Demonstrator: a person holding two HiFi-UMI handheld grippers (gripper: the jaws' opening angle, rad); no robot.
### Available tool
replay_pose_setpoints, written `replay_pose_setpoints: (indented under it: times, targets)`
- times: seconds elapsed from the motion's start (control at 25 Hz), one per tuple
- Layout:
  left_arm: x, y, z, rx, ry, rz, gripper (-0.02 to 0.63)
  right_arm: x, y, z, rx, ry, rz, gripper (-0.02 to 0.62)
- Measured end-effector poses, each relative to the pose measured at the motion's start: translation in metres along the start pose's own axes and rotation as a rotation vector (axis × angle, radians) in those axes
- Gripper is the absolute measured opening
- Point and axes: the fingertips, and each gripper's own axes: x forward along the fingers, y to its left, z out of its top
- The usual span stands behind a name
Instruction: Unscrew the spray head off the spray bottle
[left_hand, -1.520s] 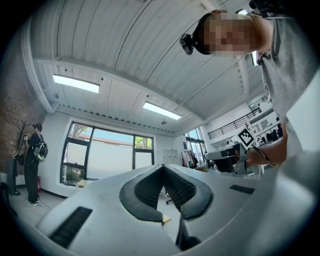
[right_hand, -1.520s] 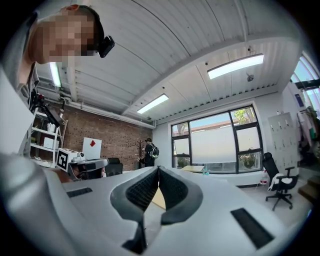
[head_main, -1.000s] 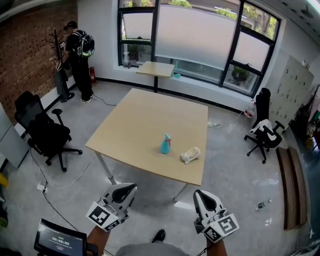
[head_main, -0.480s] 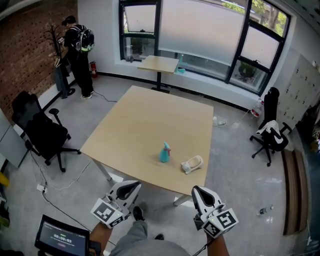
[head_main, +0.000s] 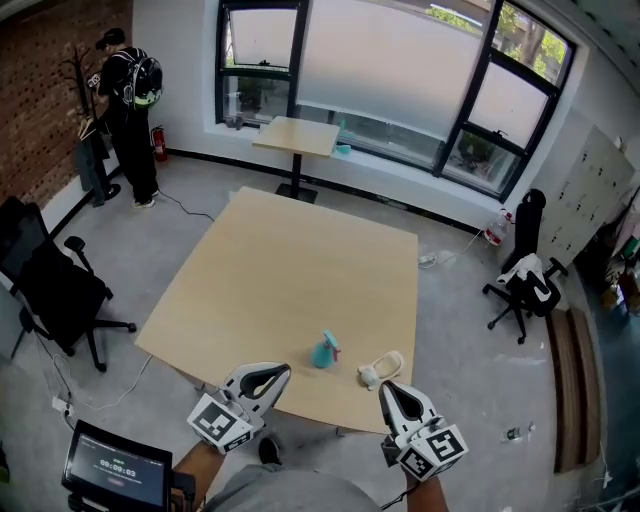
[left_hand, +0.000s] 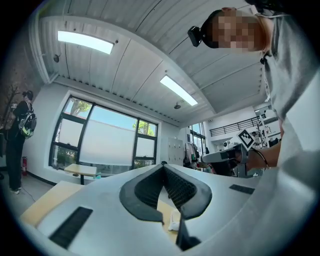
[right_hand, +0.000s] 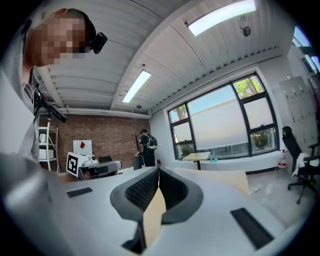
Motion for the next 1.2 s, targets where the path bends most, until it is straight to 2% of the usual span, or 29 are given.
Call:
replay_pose_setpoints:
  times: [0.12,0.32,0.44,0.64,0.8,0.84,0.92,0.96,1.04,1.2]
  targets:
    - [0.017,0.030,-0.007,0.005,0.013,-0.042,0.005,0.033,-0.004,0.005,0.001,0.008,-0.020,0.006]
    - [0.041,0.055,-0.025,-0.015,0.015,-0.094,0.005,0.071,-0.018,-0.005,-0.006,0.072,-0.037,0.006]
    - [0.064,0.064,-0.042,-0.020,0.058,-0.106,0.005,0.089,-0.037,-0.012,0.002,0.111,-0.041,0.006]
    - [0.114,0.089,-0.094,-0.053,0.101,-0.168,0.006,0.141,-0.087,-0.045,0.004,0.232,-0.018,0.008]
    - [0.124,0.087,-0.131,-0.060,0.189,-0.201,0.008,0.156,-0.089,-0.061,0.000,0.350,0.023,0.020]
    - [0.125,0.087,-0.142,-0.058,0.216,-0.208,0.013,0.159,-0.086,-0.066,0.003,0.388,0.034,0.051]
    - [0.124,0.082,-0.165,-0.061,0.276,-0.228,0.086,0.165,-0.080,-0.081,0.003,0.487,0.061,0.154]
    - [0.123,0.079,-0.178,-0.062,0.309,-0.242,0.136,0.168,-0.077,-0.090,-0.002,0.544,0.073,0.172]
    - [0.124,0.076,-0.211,-0.039,0.377,-0.276,0.207,0.182,-0.079,-0.114,-0.017,0.652,0.088,0.192]
    - [0.151,0.078,-0.307,0.059,0.501,-0.371,0.326,0.229,-0.107,-0.182,-0.050,0.847,0.077,0.199]
